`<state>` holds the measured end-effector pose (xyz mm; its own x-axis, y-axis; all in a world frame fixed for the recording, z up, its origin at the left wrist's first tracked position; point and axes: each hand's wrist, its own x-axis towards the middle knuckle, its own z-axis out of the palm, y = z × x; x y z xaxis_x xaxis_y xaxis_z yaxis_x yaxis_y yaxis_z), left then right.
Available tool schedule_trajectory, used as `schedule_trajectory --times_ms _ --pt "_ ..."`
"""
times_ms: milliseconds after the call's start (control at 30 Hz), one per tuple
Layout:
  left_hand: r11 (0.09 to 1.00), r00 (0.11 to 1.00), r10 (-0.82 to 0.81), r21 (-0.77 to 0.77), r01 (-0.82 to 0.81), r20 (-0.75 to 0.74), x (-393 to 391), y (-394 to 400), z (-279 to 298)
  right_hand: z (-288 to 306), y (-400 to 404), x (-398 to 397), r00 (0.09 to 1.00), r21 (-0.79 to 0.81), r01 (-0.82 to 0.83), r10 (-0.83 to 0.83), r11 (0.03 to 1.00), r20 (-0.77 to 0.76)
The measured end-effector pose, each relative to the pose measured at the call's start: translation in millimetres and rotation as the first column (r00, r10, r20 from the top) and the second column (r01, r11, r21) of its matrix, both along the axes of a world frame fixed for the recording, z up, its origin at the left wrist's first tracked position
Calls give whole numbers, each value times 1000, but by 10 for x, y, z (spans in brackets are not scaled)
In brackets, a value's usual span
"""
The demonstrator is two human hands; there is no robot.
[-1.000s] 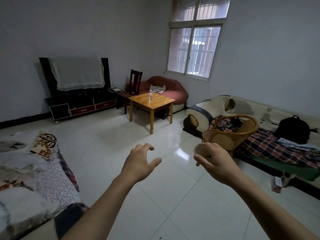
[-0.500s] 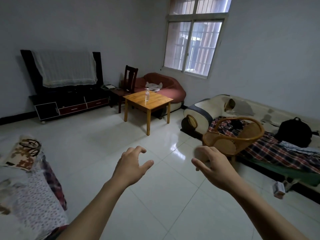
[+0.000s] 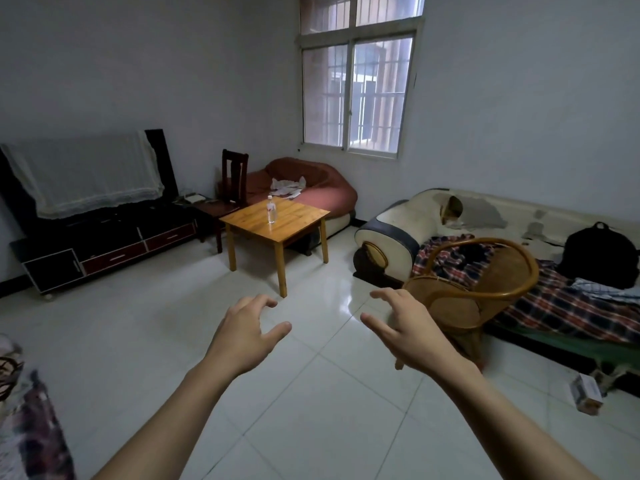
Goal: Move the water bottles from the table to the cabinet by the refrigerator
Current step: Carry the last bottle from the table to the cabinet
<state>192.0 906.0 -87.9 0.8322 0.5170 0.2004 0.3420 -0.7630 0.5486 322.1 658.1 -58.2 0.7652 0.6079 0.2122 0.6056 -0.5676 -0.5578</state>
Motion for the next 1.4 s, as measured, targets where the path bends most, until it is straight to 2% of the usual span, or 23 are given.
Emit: schedule_trajectory --times_ms 267,667,833,933,1067,1400 --pt "998 1000 9 -55 -10 -22 871 612 -164 0 712 932 999 -51 -31 31 998 -9" --pt "994 998 -15 -103 22 60 2231 2248 -198 97 2366 2151 997 -85 -23 29 996 75" --pt "993 999 -26 -112 28 20 2700 2728 -295 -16 2799 2624 999 -115 -12 17 993 40" --pt "997 1000 -26 -75 25 -16 3049 2949 -349 -89 2990 3009 999 -122 -9 13 992 32" --pt "998 997 -15 63 20 -77 3635 3174 -383 -213 3215 3639 999 -114 -9 13 993 33" --pt "994 993 -3 106 16 -116 5386 3621 -232 -293 3704 5427 1000 -117 4 -1 993 31"
